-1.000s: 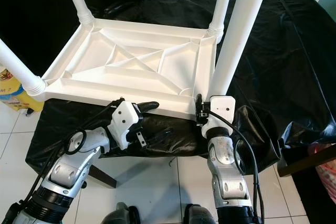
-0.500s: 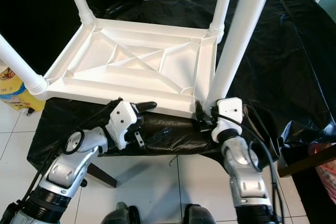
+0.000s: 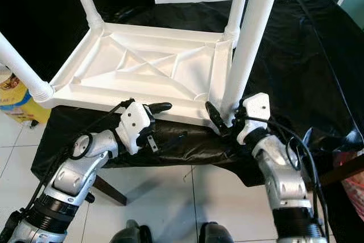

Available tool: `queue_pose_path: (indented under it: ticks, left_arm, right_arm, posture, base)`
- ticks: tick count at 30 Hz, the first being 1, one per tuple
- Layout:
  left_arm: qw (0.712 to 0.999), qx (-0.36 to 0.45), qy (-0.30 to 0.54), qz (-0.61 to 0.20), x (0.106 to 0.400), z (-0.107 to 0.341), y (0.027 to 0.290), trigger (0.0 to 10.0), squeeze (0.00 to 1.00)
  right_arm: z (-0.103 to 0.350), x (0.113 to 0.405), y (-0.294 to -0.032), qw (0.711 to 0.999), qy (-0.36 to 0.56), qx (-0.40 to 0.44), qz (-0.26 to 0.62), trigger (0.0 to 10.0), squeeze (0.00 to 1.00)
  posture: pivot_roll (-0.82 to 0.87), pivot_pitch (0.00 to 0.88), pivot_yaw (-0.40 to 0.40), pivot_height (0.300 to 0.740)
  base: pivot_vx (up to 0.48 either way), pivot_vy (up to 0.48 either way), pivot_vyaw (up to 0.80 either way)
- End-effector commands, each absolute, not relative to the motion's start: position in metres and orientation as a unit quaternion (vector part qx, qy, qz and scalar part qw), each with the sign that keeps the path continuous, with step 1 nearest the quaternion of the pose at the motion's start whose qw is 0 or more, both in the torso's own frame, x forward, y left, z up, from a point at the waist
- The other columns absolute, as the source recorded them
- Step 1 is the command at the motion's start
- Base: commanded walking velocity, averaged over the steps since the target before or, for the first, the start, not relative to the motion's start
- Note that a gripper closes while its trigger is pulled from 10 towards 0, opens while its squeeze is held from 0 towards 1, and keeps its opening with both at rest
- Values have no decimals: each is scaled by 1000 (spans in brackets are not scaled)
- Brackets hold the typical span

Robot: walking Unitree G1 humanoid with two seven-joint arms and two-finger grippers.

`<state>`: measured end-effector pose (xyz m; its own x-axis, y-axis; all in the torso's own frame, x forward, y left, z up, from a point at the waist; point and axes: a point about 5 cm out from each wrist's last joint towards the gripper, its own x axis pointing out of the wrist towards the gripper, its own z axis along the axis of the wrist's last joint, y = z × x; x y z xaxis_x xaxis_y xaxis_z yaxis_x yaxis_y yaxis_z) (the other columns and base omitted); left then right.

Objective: Building children table

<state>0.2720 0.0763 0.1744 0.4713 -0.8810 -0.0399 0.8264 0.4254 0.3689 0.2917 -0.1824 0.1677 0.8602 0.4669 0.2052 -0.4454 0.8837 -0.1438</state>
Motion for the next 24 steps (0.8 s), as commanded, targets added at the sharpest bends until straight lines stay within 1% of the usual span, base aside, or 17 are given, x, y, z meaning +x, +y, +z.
queue_pose_path:
  ticks: [1, 5, 6, 7, 8, 9, 10, 11, 13, 20, 21, 24]
  left_arm:
    - [835, 178, -76, -515, 270, 171, 75, 10000, 0]
    - [835, 175, -77, -516, 270, 171, 73, 10000, 0]
    - [835, 176, -77, -516, 270, 171, 73, 10000, 0]
    - [834, 177, -77, -516, 270, 171, 74, 10000, 0]
    - [834, 178, -78, -516, 270, 172, 74, 10000, 0]
    - [834, 179, -78, -515, 271, 172, 75, 10000, 0]
    - [835, 179, -78, -515, 271, 173, 75, 10000, 0]
    - [836, 180, -79, -513, 272, 173, 75, 10000, 0]
    - [836, 180, -79, -512, 272, 173, 75, 10000, 0]
    - [837, 180, -78, -511, 271, 172, 75, 10000, 0]
    - [836, 180, -78, -512, 270, 171, 74, 10000, 0]
    - [835, 183, -76, -513, 268, 169, 74, 10000, 0]
  right_arm:
    - [162, 293, -184, 961, -106, -46, 253, 10000, 0]
    - [158, 301, -186, 955, -93, -65, 275, 10000, 0]
    - [156, 303, -185, 953, -89, -67, 281, 4980, 0]
    - [156, 304, -185, 952, -87, -68, 284, 4980, 0]
    - [155, 305, -185, 951, -86, -68, 288, 4471, 0]
    - [154, 305, -184, 950, -84, -68, 292, 3255, 0]
    - [154, 305, -184, 950, -83, -67, 295, 3255, 0]
    - [152, 306, -185, 949, -81, -71, 298, 157, 0]
    - [151, 306, -185, 949, -80, -72, 297, 0, 0]
    - [148, 308, -188, 951, -80, -72, 289, 0, 0]
    - [146, 308, -189, 954, -76, -69, 281, 10000, 0]
    - [139, 308, -190, 963, -63, -64, 253, 10000, 0]
  posture:
    - [-29, 82, 14, 740]
    - [-23, 76, 17, 740]
    - [-18, 74, 14, 740]
    - [-18, 74, 14, 740]
    - [-15, 73, 13, 740]
    - [-13, 73, 12, 740]
    - [-13, 73, 12, 740]
    - [-9, 74, 12, 740]
    - [-7, 75, 10, 740]
    - [-6, 77, 10, 740]
    - [-6, 78, 9, 740]
    - [-7, 80, 6, 740]
  base:
    - [0, 0, 0]
    - [0, 0, 0]
    - [0, 0, 0]
    - [0, 0, 0]
    - [0, 0, 0]
    - [0, 0, 0]
    - [0, 0, 0]
    - [0, 0, 0]
    - [0, 0, 0]
    - [0, 0, 0]
    - [0, 0, 0]
    - [0, 0, 0]
